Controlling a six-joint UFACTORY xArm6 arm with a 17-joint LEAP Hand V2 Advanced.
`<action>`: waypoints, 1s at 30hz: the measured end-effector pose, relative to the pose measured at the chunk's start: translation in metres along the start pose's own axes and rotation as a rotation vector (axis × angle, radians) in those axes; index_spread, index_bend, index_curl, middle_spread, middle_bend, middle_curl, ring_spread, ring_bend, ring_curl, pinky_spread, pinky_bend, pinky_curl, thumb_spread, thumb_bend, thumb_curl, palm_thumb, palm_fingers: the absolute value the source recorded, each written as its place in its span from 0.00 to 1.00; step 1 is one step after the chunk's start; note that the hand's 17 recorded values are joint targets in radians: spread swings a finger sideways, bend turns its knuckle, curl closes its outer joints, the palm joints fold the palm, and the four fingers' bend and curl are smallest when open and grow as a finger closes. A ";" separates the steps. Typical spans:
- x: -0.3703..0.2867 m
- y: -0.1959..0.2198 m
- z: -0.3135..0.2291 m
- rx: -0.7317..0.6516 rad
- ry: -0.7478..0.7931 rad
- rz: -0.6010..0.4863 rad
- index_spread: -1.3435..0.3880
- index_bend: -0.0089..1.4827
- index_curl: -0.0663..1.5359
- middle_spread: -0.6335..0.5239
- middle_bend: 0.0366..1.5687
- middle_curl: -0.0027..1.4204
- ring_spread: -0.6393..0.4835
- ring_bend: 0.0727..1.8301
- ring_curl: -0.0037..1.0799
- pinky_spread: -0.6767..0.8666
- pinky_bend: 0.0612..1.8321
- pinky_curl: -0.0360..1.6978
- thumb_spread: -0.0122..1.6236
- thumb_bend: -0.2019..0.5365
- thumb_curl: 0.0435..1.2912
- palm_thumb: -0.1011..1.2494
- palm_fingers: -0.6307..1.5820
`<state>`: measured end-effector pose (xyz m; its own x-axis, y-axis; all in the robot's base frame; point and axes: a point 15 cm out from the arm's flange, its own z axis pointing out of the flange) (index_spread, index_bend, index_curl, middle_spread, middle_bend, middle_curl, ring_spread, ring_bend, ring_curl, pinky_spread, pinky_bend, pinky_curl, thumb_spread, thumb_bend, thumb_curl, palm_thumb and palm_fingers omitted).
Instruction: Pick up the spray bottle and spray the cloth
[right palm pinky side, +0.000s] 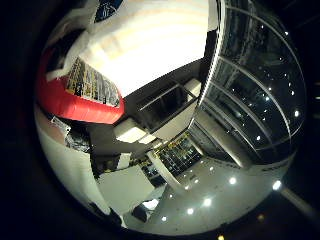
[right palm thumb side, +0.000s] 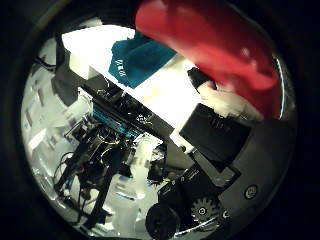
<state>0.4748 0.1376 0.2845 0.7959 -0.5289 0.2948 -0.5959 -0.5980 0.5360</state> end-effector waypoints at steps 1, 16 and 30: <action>0.001 0.001 -0.003 0.008 0.002 0.002 0.64 0.77 0.52 0.47 0.86 0.44 0.43 0.80 0.55 0.30 0.55 0.76 0.35 0.25 0.71 0.84 0.82; -0.021 -0.024 -0.105 0.514 -0.218 0.091 0.64 0.76 0.52 0.47 0.86 0.44 0.43 0.80 0.55 0.30 0.55 0.76 0.35 0.25 0.72 0.83 0.82; -0.027 -0.095 -0.206 1.020 -0.629 0.181 0.64 0.76 0.52 0.47 0.87 0.44 0.43 0.80 0.55 0.30 0.55 0.76 0.35 0.25 0.72 0.84 0.82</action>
<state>0.5318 0.3331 0.3881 0.6699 -0.6848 -0.2870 -0.7295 -0.5349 -0.4264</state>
